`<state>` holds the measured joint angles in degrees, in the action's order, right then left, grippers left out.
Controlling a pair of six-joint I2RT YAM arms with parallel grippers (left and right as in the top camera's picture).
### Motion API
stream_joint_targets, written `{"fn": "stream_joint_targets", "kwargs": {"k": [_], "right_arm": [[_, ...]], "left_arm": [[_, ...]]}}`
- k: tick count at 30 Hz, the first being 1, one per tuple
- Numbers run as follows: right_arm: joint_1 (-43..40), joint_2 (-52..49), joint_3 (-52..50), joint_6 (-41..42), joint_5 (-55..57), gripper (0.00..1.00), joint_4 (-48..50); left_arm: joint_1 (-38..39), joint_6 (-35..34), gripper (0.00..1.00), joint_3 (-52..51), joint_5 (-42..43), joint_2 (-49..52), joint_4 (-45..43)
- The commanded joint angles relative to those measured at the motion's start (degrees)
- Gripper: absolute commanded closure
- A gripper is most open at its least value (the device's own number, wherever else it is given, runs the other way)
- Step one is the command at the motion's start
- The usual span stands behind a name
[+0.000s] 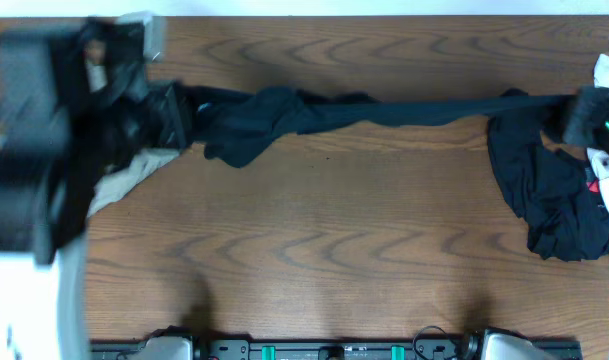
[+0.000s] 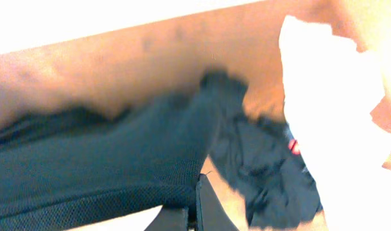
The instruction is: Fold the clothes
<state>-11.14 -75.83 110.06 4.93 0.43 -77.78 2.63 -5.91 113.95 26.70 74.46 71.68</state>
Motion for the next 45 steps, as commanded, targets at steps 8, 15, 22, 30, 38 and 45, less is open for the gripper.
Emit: {"fn": "stream_joint_targets", "kwargs": {"k": [8,15,22,30,38,45], "right_arm": [[-0.5,11.0,0.9,-0.7,1.1,0.99,5.8],[-0.5,3.7,0.8,-0.7,1.1,0.99,7.5],[-0.4,-11.9,0.8,-0.7,0.3,0.99,10.0],[0.3,-23.5,1.8,2.8,-5.2,0.99,25.3],[0.3,-16.8,17.4,2.7,-1.7,0.99,22.0],[0.3,-14.3,19.4,1.6,0.2,0.99,9.3]], "left_arm": [[-0.4,0.7,0.94,1.4,0.2,-15.9,-7.9],[-0.4,-2.3,0.94,1.4,-5.3,-9.3,-11.1],[-0.4,-2.5,0.94,1.4,-5.3,8.9,-14.7],[-0.9,-8.5,0.94,2.7,-3.6,27.3,-36.3],[-1.5,-8.4,0.94,21.0,-0.2,24.4,-33.6],[-1.5,-4.0,0.94,26.2,-0.3,20.1,-13.8]]}}
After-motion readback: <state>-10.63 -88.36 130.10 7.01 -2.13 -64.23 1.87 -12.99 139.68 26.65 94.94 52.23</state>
